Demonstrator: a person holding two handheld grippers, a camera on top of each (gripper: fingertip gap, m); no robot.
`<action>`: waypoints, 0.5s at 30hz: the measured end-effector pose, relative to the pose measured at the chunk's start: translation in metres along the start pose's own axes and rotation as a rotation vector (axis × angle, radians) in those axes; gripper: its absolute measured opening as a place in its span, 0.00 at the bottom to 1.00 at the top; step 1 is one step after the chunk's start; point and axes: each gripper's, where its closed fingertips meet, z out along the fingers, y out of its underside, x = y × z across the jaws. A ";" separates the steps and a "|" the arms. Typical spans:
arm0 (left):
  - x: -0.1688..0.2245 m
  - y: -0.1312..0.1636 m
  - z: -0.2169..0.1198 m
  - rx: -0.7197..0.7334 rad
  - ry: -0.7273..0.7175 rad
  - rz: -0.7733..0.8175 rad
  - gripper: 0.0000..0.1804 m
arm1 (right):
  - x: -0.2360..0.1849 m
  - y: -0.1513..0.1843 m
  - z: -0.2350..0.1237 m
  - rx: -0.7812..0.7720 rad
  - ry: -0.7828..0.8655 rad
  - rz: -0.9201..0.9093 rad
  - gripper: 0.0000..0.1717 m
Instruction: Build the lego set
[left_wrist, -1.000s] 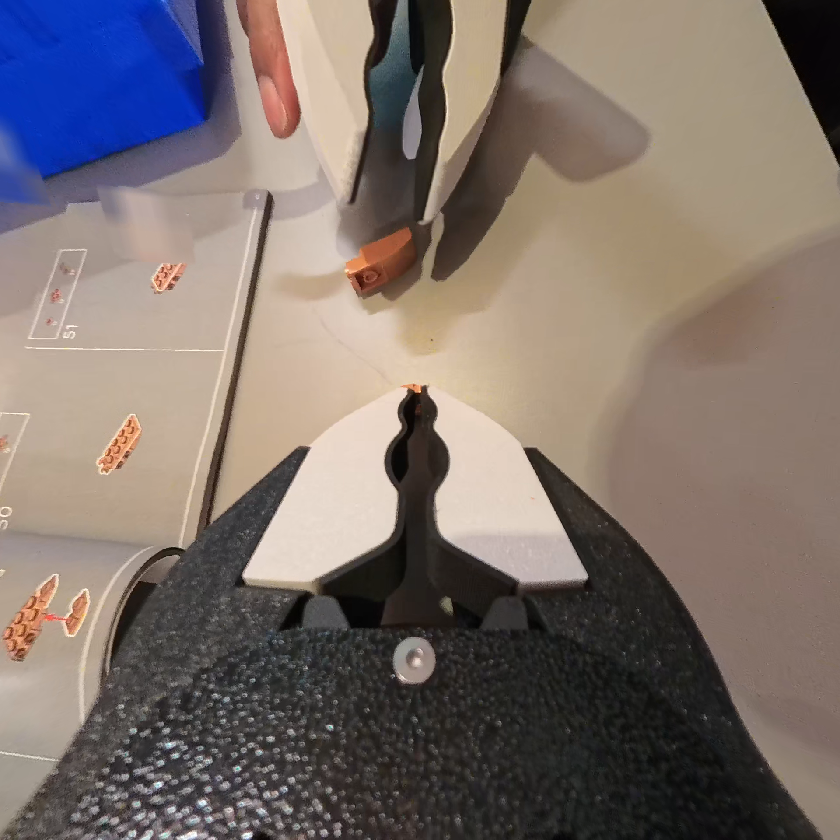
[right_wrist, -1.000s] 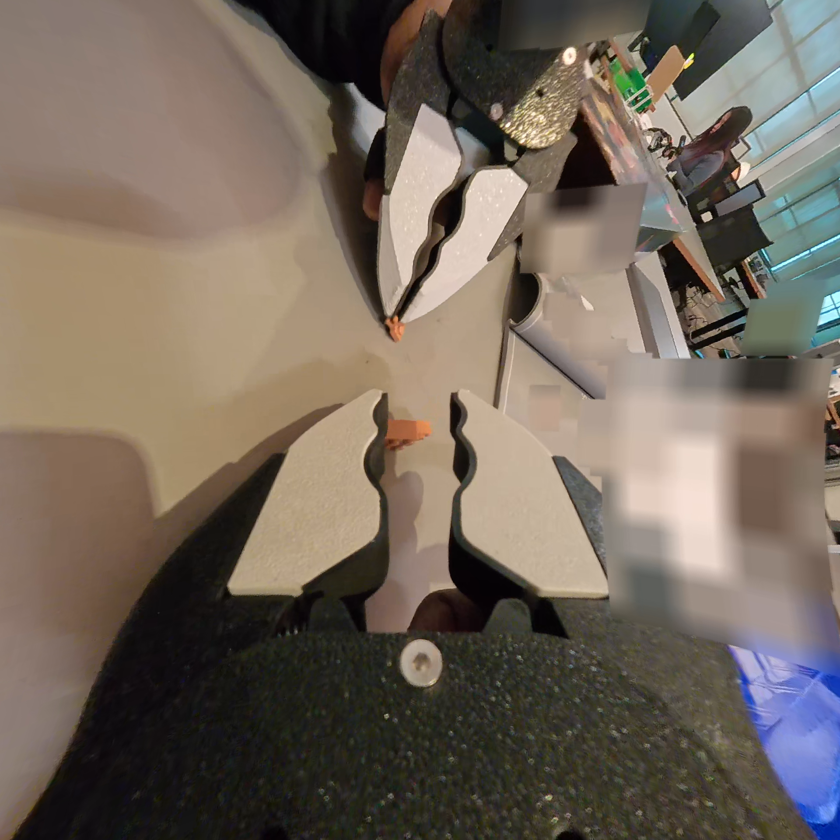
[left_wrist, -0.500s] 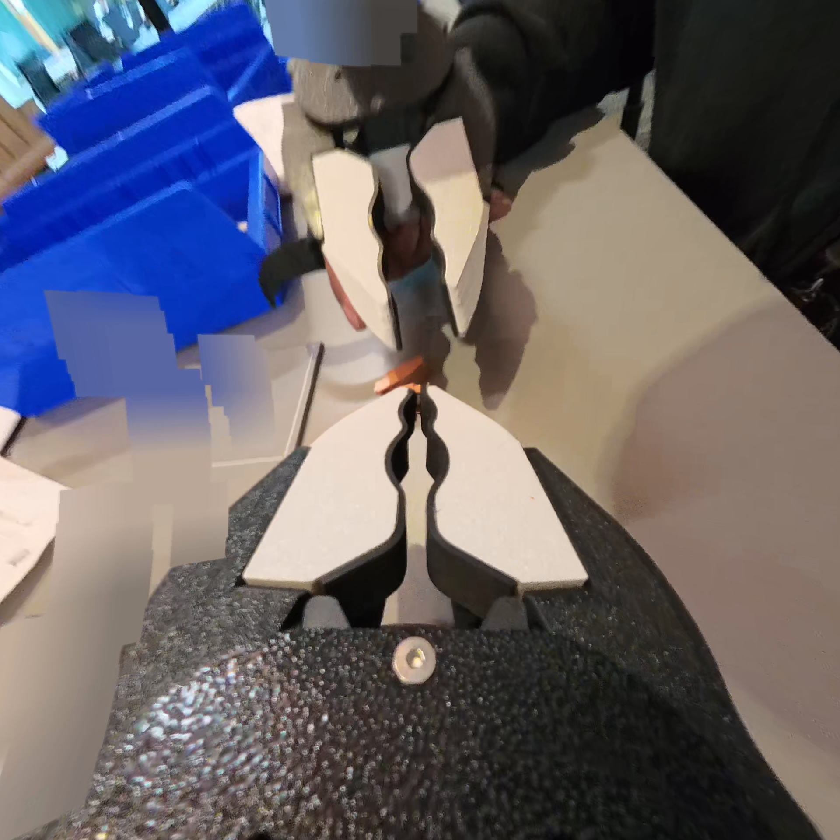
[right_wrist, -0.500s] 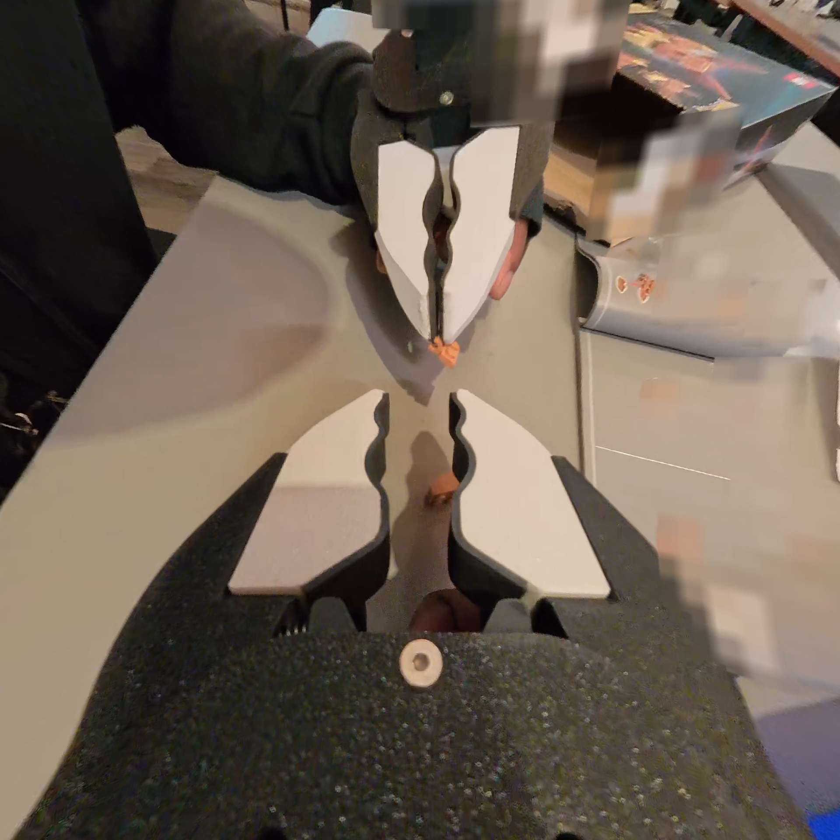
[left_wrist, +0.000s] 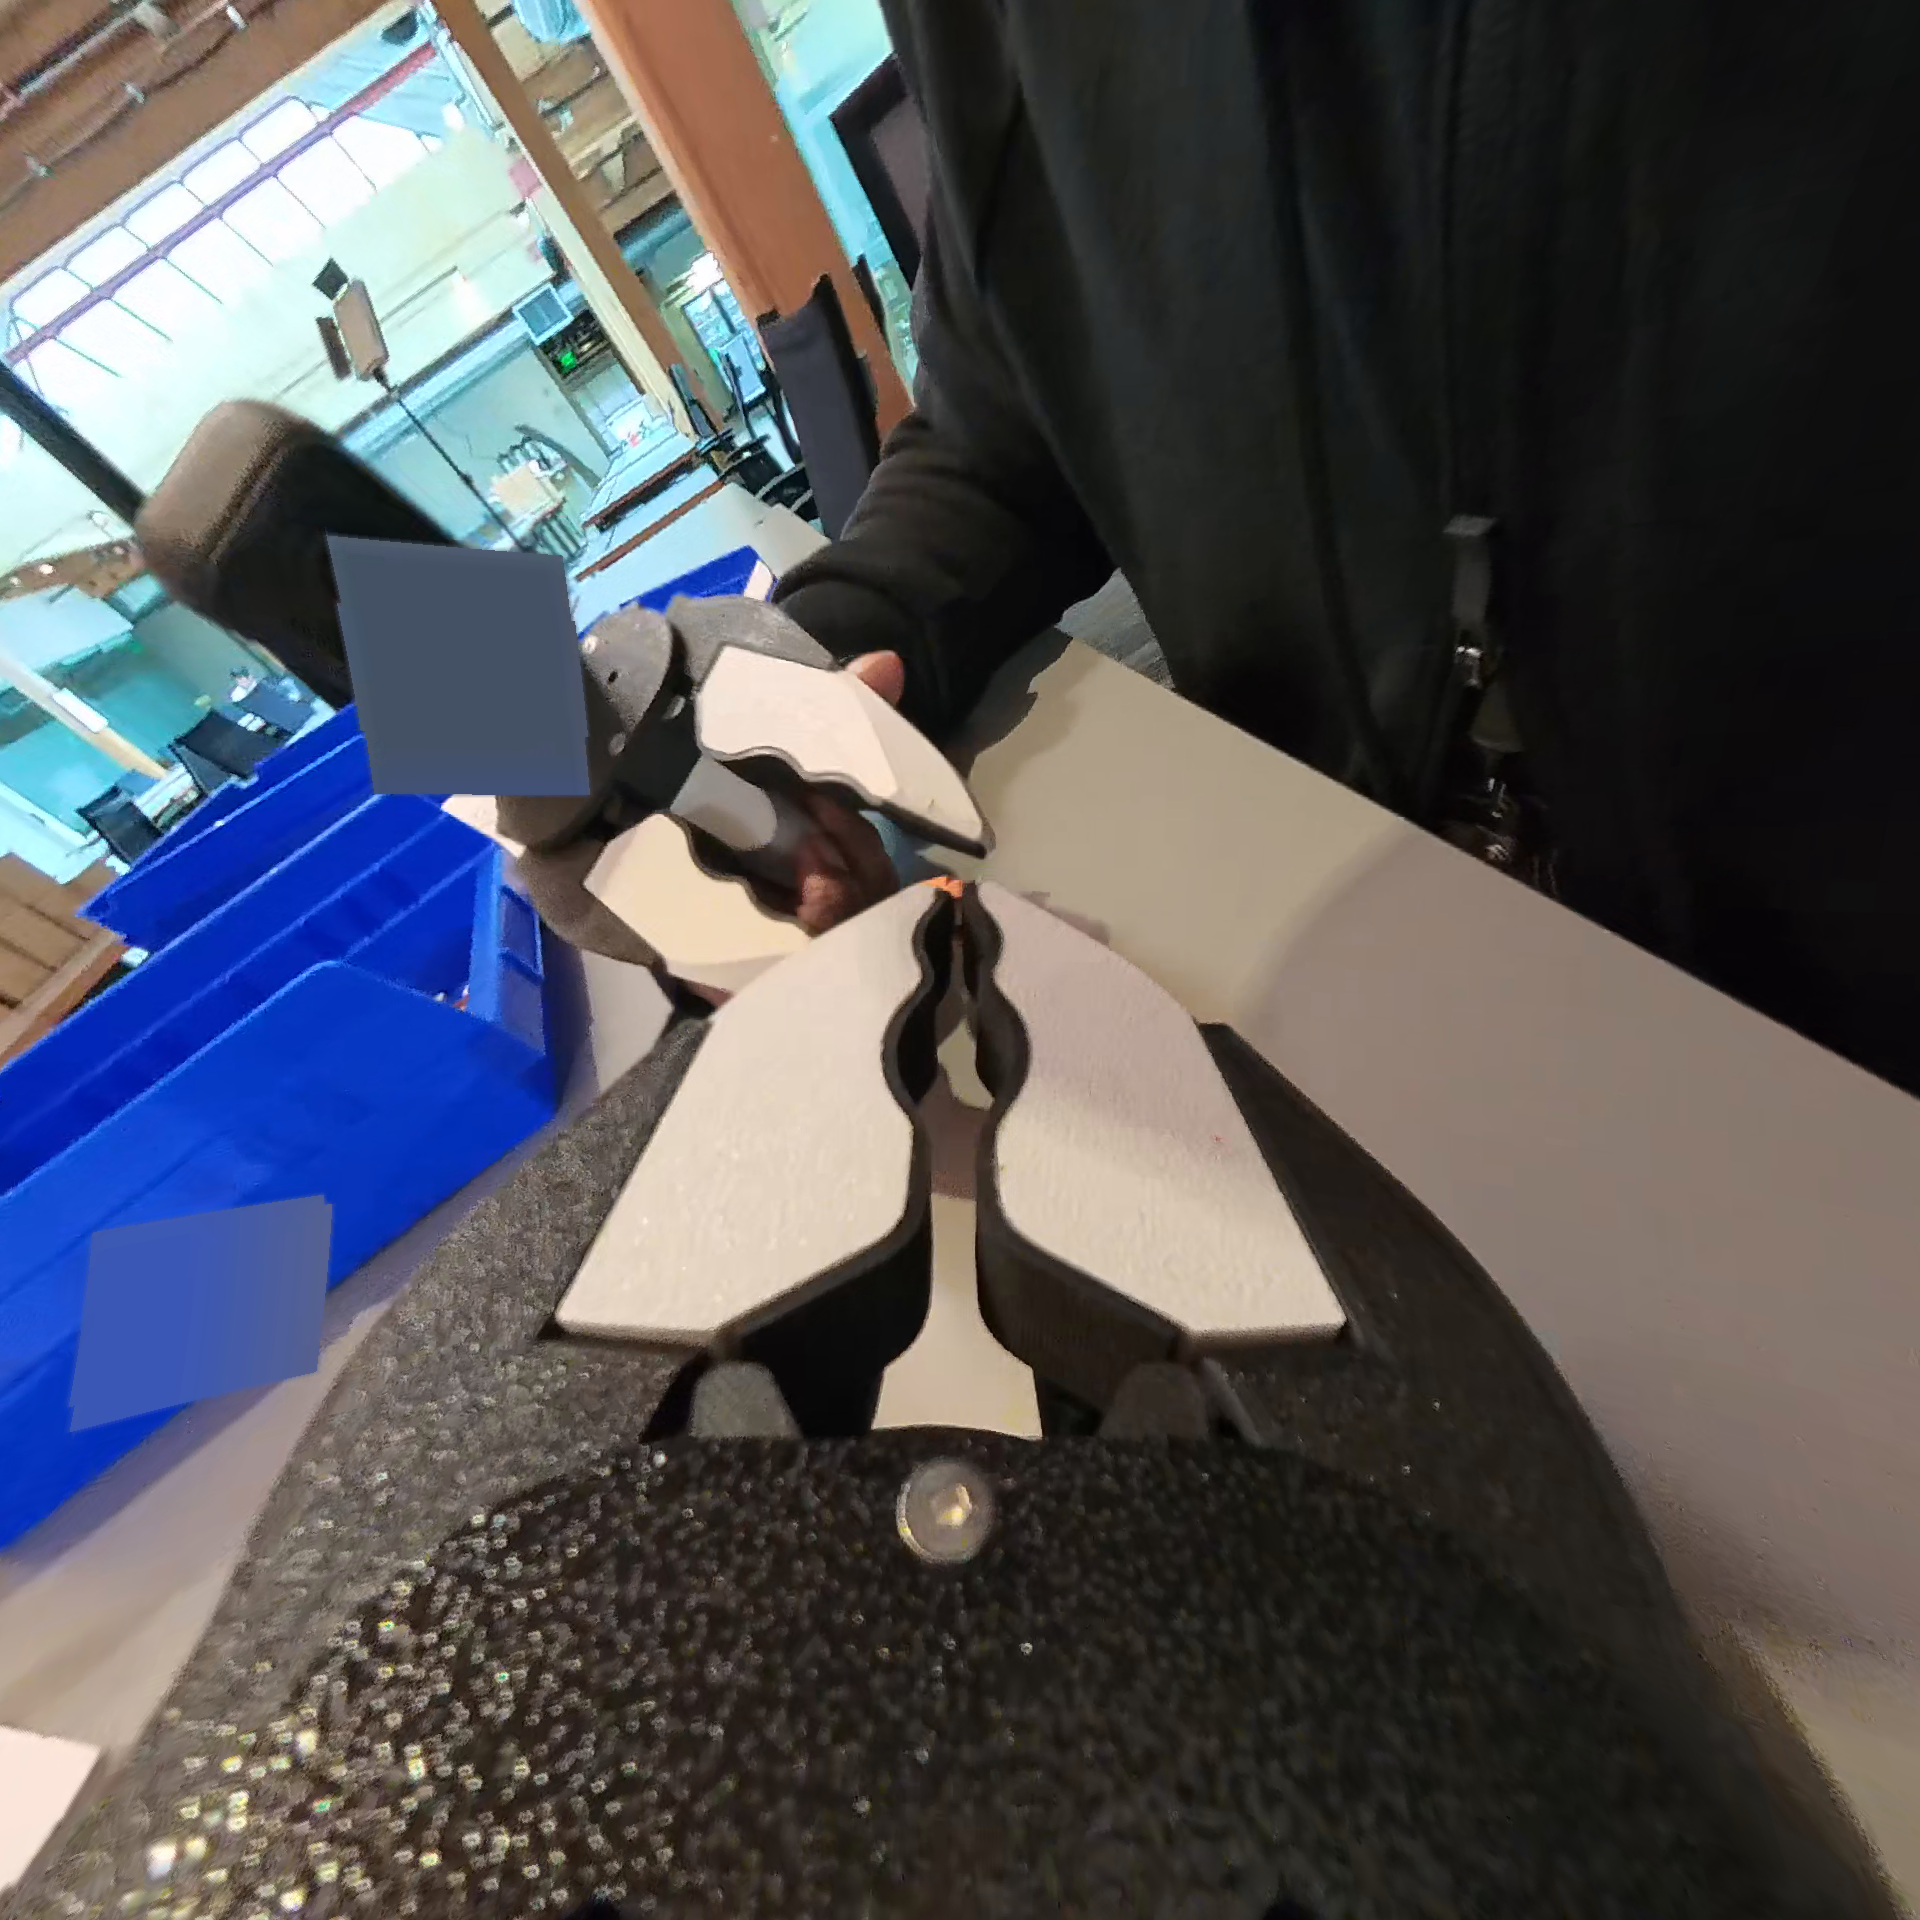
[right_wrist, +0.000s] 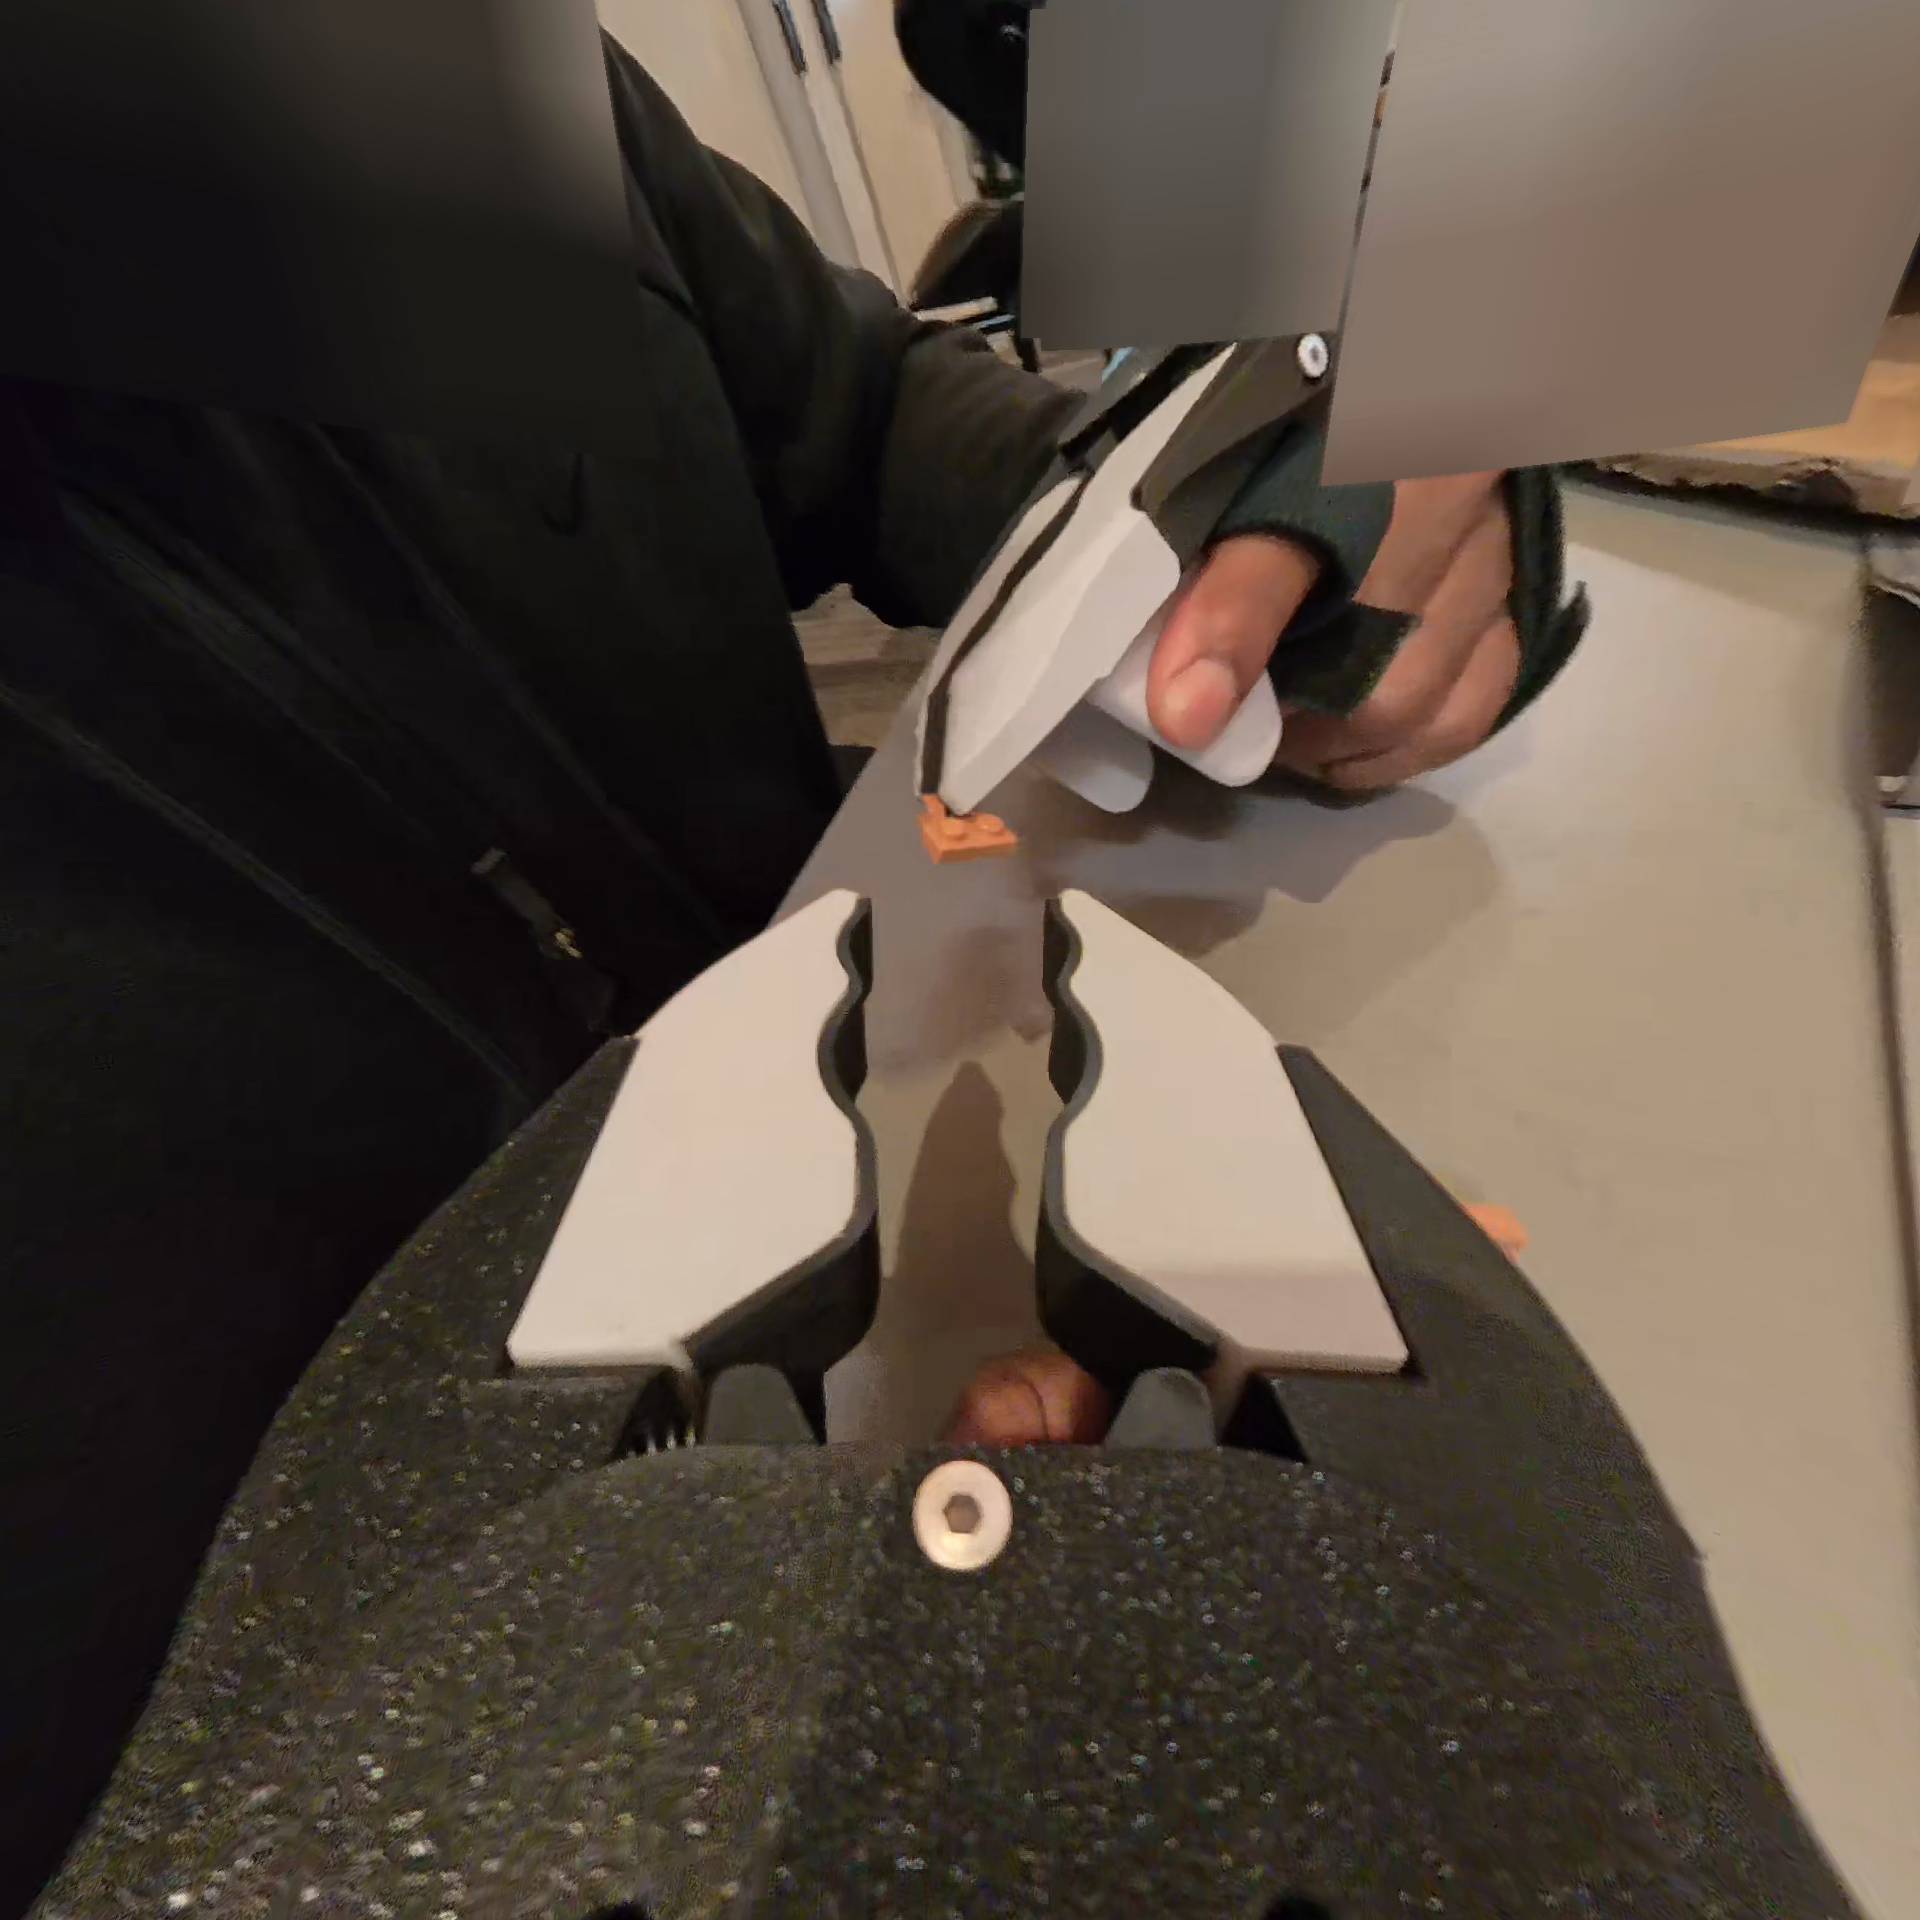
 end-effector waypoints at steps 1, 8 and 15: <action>0.001 -0.001 0.001 0.003 0.004 0.010 0.01 | -0.003 -0.001 0.001 0.007 -0.020 0.006 0.18; 0.010 -0.008 0.006 0.026 0.046 0.039 0.01 | -0.016 -0.002 0.007 0.027 -0.116 0.052 0.19; 0.018 -0.011 0.010 0.029 0.080 0.063 0.01 | -0.022 -0.003 0.011 0.033 -0.162 0.084 0.18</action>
